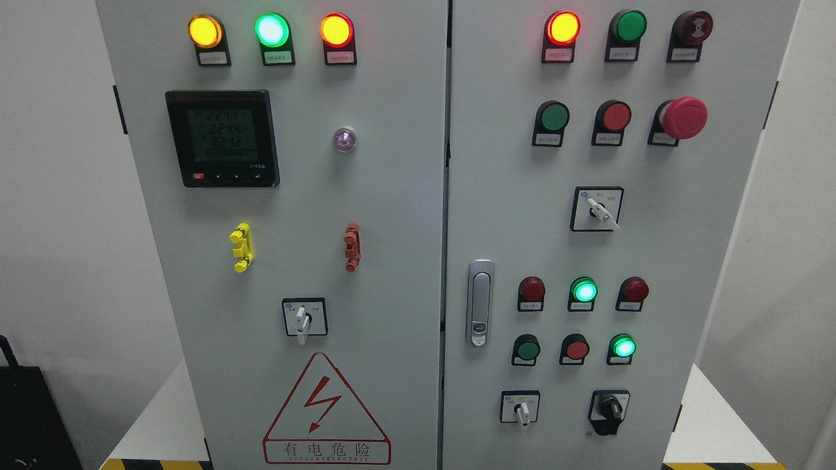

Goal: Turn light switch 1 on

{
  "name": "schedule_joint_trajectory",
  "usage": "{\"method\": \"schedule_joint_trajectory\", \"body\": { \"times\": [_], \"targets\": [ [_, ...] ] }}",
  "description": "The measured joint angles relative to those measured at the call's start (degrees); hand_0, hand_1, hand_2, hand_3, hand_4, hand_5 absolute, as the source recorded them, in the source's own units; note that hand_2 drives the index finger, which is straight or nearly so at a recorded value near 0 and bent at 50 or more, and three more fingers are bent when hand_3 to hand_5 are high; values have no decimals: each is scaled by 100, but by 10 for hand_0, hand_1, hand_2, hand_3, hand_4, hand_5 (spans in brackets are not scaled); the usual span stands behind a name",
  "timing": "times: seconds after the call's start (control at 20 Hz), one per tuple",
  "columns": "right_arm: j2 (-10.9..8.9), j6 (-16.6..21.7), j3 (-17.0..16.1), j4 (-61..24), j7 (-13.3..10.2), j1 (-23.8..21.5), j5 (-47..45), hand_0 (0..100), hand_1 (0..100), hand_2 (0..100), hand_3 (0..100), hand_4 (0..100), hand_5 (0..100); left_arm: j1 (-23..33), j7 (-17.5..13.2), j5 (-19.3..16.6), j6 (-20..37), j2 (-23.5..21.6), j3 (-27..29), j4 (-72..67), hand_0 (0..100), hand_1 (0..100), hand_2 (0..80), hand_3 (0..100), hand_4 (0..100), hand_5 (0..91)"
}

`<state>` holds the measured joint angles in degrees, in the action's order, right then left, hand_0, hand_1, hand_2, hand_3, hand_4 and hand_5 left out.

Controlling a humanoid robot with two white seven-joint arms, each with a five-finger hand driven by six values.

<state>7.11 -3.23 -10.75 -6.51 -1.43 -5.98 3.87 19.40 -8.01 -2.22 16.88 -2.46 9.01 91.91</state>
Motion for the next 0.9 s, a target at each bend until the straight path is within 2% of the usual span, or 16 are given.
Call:
{"method": "schedule_joint_trajectory", "body": {
  "times": [0.3, 0.6, 0.9],
  "targets": [
    [0, 0, -1, 1, -4, 0, 0, 0, 0, 0, 0, 0, 0, -271, 137, 146, -85, 1, -44, 762, 63, 199, 299, 572, 720, 645],
    [-1, 0, -2, 1, 7, 0, 0, 0, 0, 0, 0, 0, 0, -674, 777, 196, -780, -1, -343, 1411, 64, 216, 384, 642, 781, 707],
    [-1, 0, -2, 1, 12, 0, 0, 0, 0, 0, 0, 0, 0, -1111, 1322, -59, -1197, 38, -709, 1812, 54, 258, 452, 710, 831, 752]
  ]
}}
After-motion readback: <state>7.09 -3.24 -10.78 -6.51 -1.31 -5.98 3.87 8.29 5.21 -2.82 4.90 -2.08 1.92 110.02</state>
